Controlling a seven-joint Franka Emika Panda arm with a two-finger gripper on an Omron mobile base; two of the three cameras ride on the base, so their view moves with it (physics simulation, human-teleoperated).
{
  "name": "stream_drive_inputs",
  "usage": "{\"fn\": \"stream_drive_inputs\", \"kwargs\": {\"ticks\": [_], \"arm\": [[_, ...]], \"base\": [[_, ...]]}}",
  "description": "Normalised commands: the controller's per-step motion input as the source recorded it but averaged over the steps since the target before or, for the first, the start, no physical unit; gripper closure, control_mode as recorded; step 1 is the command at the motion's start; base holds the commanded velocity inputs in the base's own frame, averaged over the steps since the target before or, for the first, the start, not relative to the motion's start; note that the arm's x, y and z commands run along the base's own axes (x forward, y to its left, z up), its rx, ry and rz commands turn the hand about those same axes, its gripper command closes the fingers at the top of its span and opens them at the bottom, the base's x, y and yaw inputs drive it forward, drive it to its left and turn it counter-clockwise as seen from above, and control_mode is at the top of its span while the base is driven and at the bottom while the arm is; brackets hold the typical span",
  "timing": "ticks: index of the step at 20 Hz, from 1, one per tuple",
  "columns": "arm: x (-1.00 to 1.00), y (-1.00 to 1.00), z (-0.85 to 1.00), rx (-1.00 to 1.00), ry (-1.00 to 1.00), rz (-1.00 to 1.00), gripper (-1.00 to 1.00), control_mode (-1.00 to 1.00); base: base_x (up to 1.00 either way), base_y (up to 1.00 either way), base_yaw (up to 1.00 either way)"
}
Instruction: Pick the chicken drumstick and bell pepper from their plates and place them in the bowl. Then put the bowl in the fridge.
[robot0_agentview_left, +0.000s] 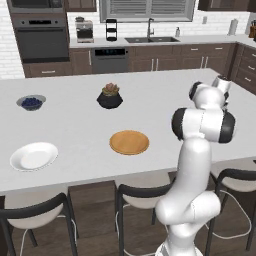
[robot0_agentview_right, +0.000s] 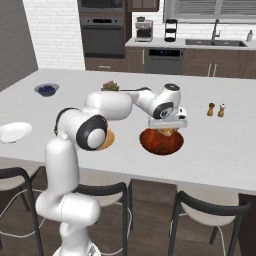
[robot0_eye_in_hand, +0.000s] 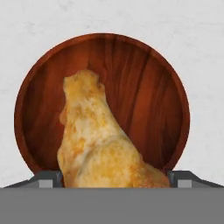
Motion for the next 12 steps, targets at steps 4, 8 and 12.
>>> {"fn": "stream_drive_inputs", "kwargs": {"ticks": [4, 8, 12], "arm": [[0.35, -0.10, -0.43, 0.00, 0.00, 0.00, 1.00, -1.00], [0.18, -0.21, -0.37, 0.00, 0.00, 0.00, 1.00, -1.00], [0.22, -0.01, -0.35, 0.00, 0.00, 0.00, 1.00, -1.00]], "base": [[0.00, 0.00, 0.00], [0.00, 0.00, 0.00], [0.00, 0.00, 0.00]]}}
